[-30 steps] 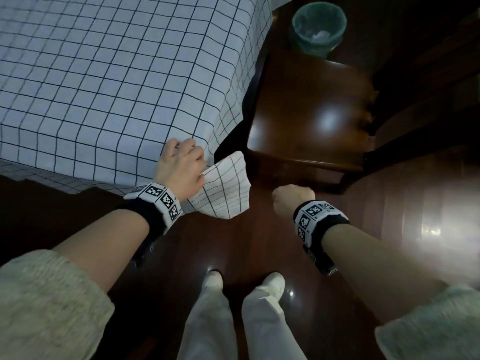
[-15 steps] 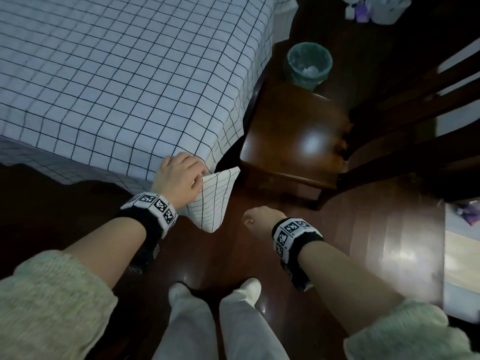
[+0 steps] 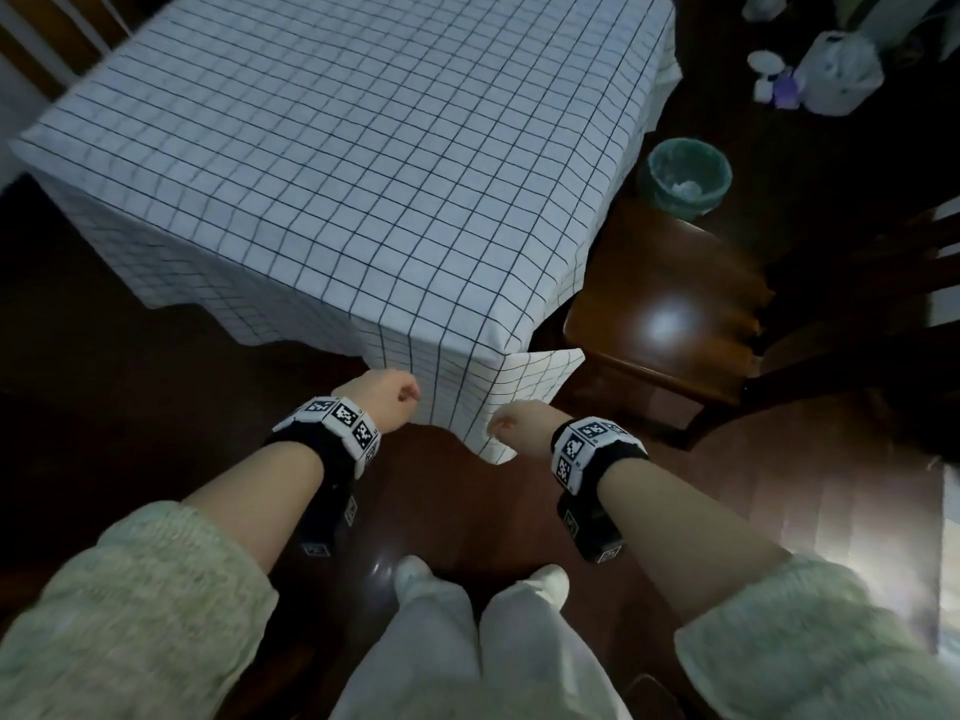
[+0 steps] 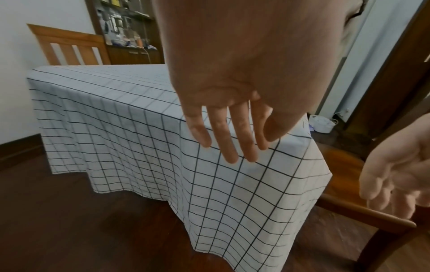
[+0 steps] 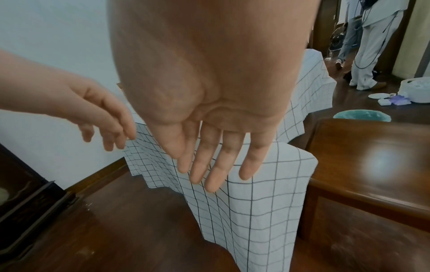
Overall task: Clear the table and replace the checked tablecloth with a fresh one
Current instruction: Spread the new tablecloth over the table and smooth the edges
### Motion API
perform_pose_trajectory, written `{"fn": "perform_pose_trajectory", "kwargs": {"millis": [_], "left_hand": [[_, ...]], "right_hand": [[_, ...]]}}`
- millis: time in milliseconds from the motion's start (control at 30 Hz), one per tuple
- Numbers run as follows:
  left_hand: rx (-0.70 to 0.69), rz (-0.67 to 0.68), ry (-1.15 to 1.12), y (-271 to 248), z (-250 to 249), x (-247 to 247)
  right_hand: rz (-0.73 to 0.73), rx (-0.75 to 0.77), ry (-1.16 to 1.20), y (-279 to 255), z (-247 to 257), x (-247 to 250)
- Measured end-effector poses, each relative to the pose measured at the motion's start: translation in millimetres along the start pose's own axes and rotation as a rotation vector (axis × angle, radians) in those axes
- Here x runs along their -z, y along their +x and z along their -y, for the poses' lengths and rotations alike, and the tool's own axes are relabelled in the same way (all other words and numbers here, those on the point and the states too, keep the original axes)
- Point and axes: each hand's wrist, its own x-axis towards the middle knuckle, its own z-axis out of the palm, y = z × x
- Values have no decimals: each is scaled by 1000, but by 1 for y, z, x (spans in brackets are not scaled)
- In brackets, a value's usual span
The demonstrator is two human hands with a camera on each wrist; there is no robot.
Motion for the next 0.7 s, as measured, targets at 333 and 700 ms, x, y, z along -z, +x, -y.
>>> {"fn": "perform_pose_trajectory", "kwargs": {"millis": [333,700], "left_hand": [[-109,125,42,-24,-29,6],[-272,134,146,-53,-205,-58]], "right_hand": [[-178,-78,166,-45,-12,-9],[-237,-230,336,-170,-183,-61]]}}
